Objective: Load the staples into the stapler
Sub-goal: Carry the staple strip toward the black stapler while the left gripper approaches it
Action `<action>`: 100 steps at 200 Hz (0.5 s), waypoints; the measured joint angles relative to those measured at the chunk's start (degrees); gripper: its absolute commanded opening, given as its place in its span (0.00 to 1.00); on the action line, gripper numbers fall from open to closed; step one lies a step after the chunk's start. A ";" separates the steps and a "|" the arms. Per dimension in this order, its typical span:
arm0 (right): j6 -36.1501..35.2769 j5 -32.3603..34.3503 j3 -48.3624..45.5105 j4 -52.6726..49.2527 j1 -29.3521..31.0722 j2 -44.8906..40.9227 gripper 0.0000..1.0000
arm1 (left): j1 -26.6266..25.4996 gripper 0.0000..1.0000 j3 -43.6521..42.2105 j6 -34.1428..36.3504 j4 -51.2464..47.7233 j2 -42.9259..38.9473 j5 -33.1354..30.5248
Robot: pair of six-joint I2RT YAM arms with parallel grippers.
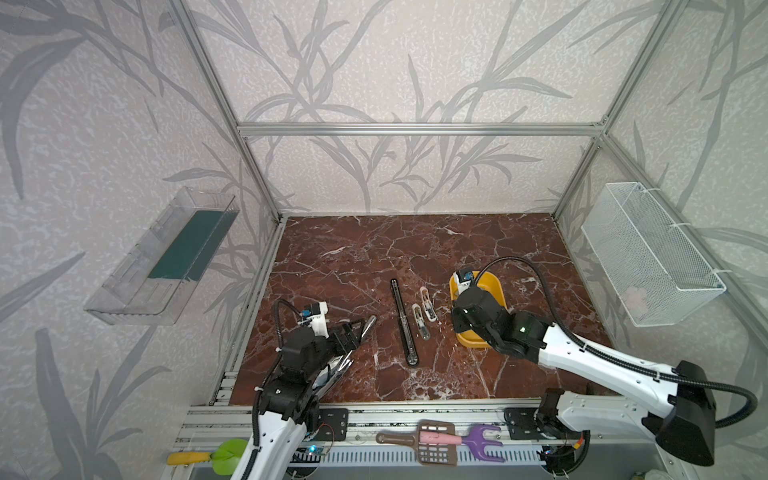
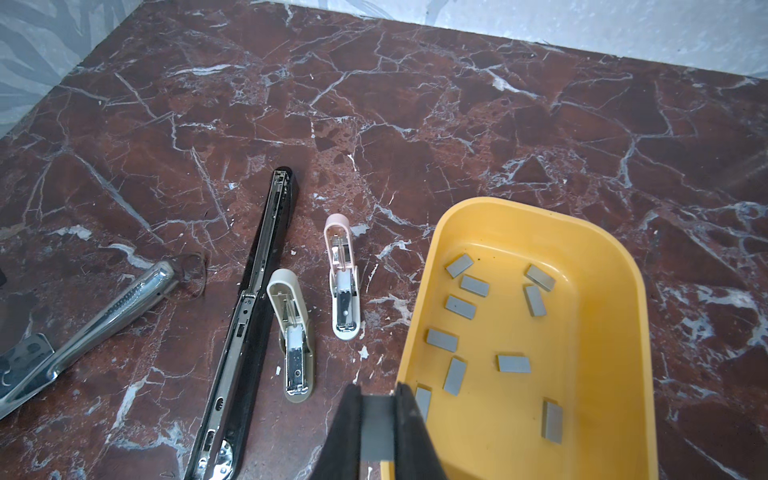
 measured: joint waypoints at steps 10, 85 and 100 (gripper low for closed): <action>0.37 -0.26 0.00 0.92 0.37 1.14 0.02 | -0.26 0.99 -0.20 0.00 -0.13 -2.51 0.11; 2.19 0.00 0.39 4.35 8.55 10.32 0.00 | -0.44 0.99 -1.38 -0.11 -0.68 -8.00 0.02; 3.41 0.09 0.83 4.31 10.10 12.09 0.00 | -0.59 0.99 -1.38 -0.11 -0.52 -7.32 0.04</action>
